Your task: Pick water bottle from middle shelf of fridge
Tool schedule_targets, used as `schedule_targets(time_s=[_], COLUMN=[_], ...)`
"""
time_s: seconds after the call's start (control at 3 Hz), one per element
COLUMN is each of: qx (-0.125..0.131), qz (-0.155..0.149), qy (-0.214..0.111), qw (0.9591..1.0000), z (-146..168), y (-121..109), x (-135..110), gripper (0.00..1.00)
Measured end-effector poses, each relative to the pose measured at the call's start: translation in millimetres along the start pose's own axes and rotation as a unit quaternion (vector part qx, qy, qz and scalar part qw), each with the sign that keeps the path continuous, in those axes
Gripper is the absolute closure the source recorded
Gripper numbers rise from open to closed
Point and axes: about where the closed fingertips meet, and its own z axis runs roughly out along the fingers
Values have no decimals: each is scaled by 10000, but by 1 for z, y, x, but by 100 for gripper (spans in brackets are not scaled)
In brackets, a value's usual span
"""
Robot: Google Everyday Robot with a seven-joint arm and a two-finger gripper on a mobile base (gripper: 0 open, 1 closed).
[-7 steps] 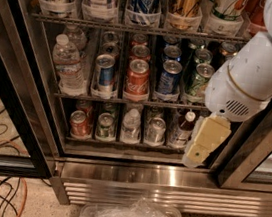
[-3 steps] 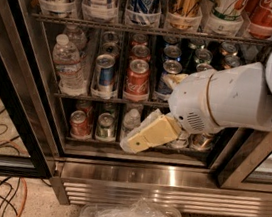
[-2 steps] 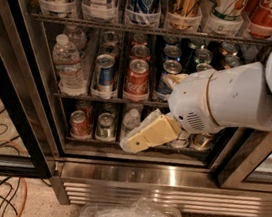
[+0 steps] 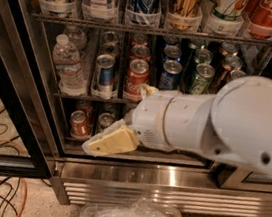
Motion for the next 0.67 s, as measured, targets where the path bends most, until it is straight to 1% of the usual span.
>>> schedule_targets(time_s=[0.33,0.67], qx=[282,603], qz=[239,252], qy=[-291,-452], qw=[9989,9968], z=[29,31], y=[20,9], x=[-9,-21], gripper=[0,0])
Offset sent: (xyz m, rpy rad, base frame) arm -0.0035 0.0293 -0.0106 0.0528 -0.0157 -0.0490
